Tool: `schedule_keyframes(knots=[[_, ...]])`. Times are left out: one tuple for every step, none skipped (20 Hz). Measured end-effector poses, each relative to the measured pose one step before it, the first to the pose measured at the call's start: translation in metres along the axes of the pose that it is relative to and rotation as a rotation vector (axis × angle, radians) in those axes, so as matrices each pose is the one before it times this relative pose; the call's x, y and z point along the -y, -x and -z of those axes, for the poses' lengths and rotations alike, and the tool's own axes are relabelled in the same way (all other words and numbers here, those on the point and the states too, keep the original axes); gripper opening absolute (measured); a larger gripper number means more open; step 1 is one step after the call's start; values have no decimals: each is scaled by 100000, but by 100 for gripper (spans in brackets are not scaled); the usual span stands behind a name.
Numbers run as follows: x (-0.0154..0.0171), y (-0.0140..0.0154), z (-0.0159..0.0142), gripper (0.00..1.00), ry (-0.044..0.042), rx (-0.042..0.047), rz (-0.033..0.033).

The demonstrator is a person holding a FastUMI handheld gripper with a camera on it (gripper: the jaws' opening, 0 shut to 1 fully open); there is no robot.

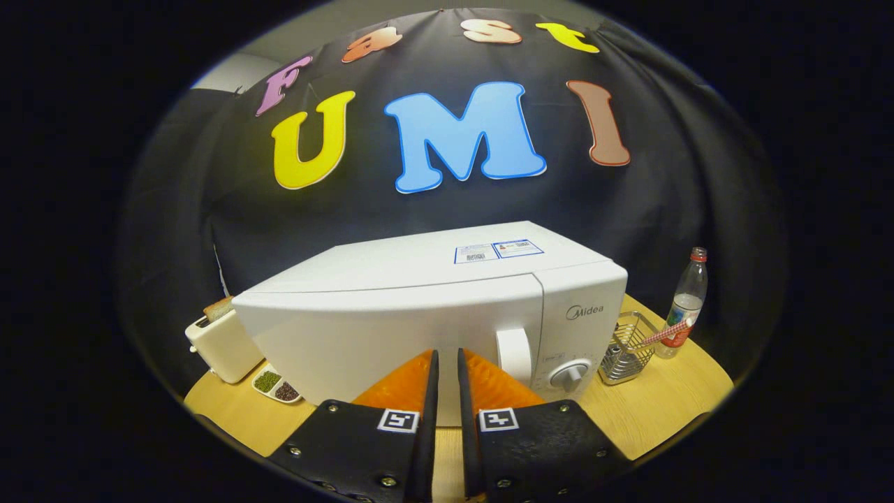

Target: Open the microwave, put the food inside, and close the microwave door.

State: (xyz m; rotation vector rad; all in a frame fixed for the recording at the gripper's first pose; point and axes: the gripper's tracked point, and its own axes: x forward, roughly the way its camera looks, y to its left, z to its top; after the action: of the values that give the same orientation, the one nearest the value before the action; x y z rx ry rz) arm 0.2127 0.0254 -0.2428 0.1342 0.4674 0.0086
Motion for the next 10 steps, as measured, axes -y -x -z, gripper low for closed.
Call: schedule_keyframes(knots=[[-95, 711, -370, 17, 712, 601, -26], [-172, 772, -250, 17, 636, 824, -147], [-218, 825, -386, 17, 647, 906, -194], [-180, 928, -574, 17, 603, 1614, 49], [-138, 762, -488, 17, 464, 1306, 83], [-195, 863, -453, 17, 543, 1449, -4], [-178, 930, -531, 17, 779, 1494, 144], [-281, 803, -469, 17, 1026, 1496, -52], [-276, 924, -453, 17, 1011, 1162, 101], [-199, 944, -261, 17, 836, 957, -165]])
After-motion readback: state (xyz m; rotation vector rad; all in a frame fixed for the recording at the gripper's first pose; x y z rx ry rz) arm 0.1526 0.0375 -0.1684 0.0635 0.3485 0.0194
